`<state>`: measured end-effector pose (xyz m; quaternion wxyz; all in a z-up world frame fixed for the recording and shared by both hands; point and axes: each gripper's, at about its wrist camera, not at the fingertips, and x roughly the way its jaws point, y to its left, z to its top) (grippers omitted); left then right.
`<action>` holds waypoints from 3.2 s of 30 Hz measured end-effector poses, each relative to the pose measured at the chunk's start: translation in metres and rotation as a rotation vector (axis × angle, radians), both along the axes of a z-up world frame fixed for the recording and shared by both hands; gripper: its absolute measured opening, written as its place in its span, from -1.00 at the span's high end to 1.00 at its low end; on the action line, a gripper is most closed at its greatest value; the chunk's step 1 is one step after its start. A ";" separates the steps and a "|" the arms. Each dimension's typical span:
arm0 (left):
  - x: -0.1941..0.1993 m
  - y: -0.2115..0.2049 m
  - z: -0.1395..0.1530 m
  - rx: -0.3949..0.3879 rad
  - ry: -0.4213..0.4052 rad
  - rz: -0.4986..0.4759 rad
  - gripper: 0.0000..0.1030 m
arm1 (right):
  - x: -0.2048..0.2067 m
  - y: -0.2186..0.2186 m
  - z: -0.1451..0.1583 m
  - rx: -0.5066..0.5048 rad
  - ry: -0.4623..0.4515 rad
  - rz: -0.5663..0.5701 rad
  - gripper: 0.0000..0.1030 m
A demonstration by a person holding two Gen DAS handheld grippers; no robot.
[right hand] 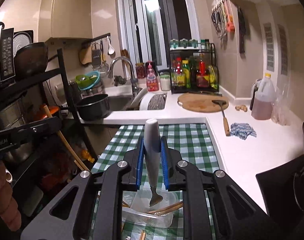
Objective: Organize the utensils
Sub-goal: 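Open the right tool dropping the fork while the left tool releases its chopstick, then move both open tools back down toward the spoon and chopsticks, then close the right tool on a wooden chopstick while the left tool straddles the spoon handle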
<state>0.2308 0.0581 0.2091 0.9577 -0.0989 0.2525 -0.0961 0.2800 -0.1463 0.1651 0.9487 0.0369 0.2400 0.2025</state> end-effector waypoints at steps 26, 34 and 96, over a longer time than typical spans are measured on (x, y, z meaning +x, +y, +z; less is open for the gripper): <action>-0.022 0.000 -0.027 0.023 -0.018 0.024 0.62 | -0.021 0.006 -0.024 -0.151 0.025 -0.040 0.37; -0.073 -0.008 -0.021 0.056 -0.083 0.060 0.62 | -0.083 -0.015 0.011 -0.101 -0.130 -0.092 0.37; -0.180 -0.029 -0.246 -0.148 0.374 -0.003 0.72 | -0.241 -0.015 -0.221 -0.194 0.348 -0.021 0.90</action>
